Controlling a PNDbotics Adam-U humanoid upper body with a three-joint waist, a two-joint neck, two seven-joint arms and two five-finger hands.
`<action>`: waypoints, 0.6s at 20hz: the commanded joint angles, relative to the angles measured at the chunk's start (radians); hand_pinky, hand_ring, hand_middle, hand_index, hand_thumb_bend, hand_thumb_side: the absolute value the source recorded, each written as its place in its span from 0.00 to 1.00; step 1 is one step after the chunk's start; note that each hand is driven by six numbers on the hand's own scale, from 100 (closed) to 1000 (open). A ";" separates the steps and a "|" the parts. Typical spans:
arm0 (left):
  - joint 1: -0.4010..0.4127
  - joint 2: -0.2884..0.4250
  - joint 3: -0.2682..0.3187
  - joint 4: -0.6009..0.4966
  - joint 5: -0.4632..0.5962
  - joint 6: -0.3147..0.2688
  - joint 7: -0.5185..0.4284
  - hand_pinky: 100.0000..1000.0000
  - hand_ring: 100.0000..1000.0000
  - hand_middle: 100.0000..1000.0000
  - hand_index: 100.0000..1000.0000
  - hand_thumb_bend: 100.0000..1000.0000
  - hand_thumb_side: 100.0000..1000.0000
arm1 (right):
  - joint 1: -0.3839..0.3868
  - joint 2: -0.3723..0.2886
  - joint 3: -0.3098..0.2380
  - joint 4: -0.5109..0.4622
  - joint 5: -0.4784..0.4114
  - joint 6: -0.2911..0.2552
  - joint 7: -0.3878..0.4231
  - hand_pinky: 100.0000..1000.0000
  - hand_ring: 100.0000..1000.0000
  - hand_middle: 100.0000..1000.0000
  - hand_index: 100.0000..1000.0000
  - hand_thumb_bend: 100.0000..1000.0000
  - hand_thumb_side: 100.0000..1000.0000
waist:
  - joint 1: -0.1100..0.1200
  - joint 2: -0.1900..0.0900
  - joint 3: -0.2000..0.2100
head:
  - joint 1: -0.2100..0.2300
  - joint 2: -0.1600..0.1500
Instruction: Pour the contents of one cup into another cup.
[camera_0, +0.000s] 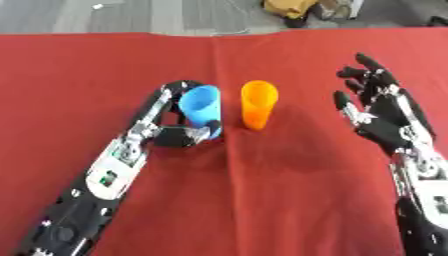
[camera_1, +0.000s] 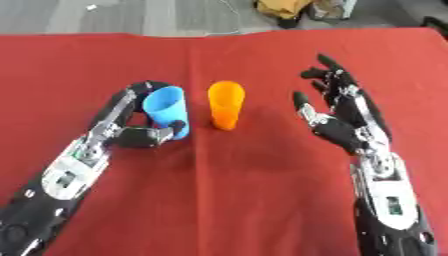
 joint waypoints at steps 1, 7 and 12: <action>0.004 0.030 0.012 -0.090 0.022 0.010 0.025 0.13 0.16 0.29 0.73 0.00 0.00 | -0.011 -0.016 -0.004 -0.007 0.012 0.000 0.000 0.98 1.00 0.68 0.97 0.17 0.10 | -0.001 -0.026 0.004 | -0.008 -0.011; 0.081 0.078 0.005 -0.292 0.022 0.028 0.024 0.16 0.16 0.30 0.73 0.00 0.00 | -0.027 -0.038 -0.006 0.030 0.043 -0.006 0.005 0.96 1.00 0.61 0.96 0.14 0.07 | 0.009 -0.033 0.021 | -0.026 -0.006; 0.166 0.120 -0.006 -0.446 0.031 0.049 -0.006 0.17 0.17 0.31 0.73 0.00 0.00 | -0.062 -0.064 0.004 0.093 0.110 -0.047 0.011 0.95 1.00 0.60 0.96 0.17 0.07 | 0.019 -0.042 0.038 | -0.045 -0.004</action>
